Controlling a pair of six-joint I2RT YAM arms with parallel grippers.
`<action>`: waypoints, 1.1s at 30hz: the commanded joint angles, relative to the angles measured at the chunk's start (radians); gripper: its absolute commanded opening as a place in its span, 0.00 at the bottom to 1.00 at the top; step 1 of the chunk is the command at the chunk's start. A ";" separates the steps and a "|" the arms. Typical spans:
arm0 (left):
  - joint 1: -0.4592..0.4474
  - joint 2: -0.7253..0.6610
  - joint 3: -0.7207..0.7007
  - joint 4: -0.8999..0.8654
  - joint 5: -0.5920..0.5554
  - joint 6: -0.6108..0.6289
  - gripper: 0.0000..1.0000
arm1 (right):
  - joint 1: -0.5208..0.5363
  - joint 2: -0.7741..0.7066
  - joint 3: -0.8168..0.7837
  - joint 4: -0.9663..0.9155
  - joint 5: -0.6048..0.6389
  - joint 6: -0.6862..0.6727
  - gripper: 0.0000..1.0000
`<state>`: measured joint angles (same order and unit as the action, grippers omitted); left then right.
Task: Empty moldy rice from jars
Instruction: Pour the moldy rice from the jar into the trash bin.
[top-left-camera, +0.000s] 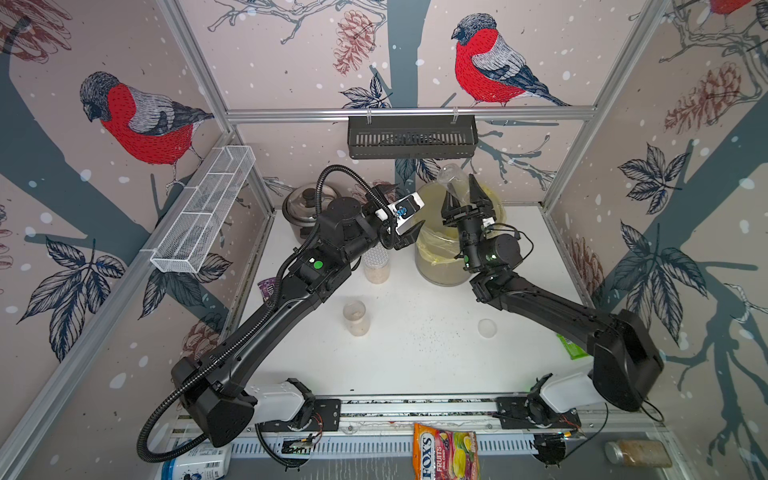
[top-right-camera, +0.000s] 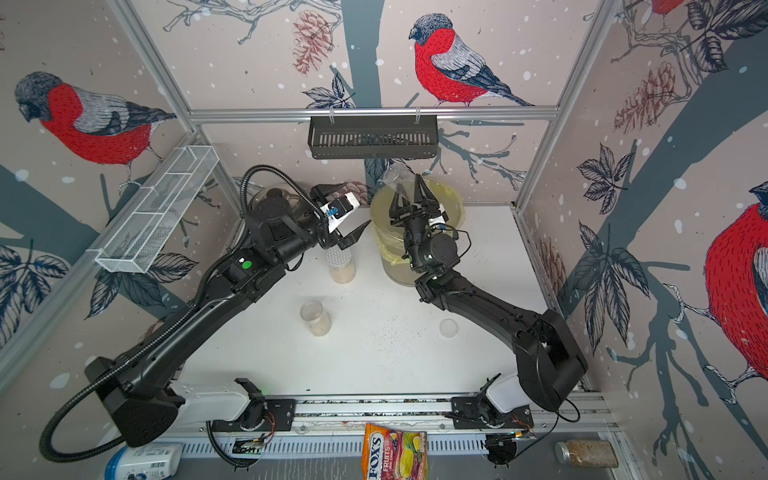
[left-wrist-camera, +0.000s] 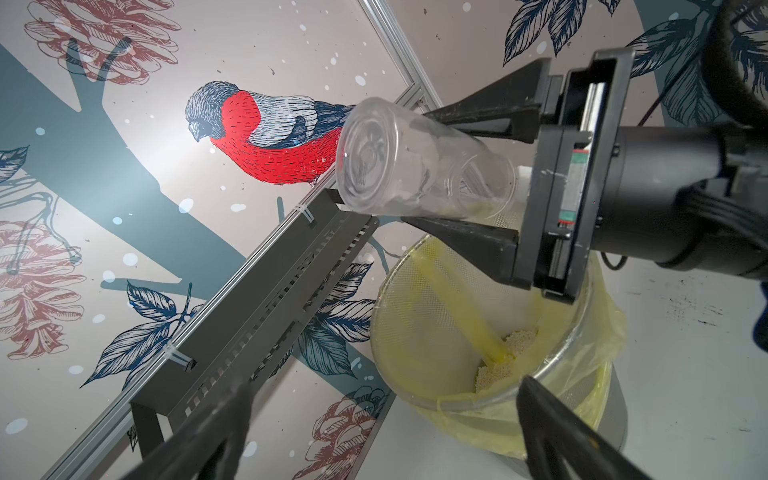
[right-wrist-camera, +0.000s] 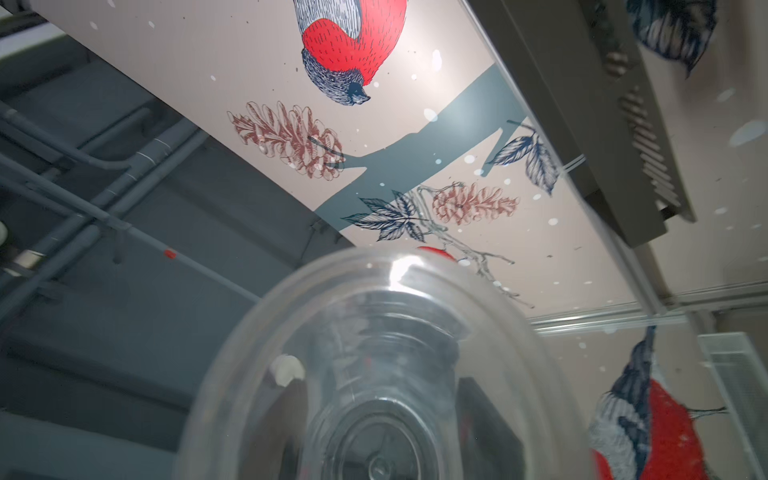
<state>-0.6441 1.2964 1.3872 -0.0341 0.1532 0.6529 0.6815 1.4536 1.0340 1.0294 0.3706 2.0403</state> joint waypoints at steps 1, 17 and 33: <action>0.006 -0.009 -0.006 0.058 0.009 -0.007 0.98 | -0.048 -0.014 0.040 -0.264 -0.159 -0.130 0.34; 0.006 -0.019 -0.094 0.137 0.081 -0.004 0.98 | -0.217 0.061 0.504 -1.082 -0.540 -0.830 0.37; 0.000 0.094 -0.079 0.206 0.124 -0.029 0.97 | -0.113 0.025 0.584 -1.349 -0.481 -1.161 0.36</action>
<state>-0.6426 1.3823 1.3067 0.0864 0.2512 0.6361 0.5541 1.5024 1.6348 -0.3054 -0.1280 0.9398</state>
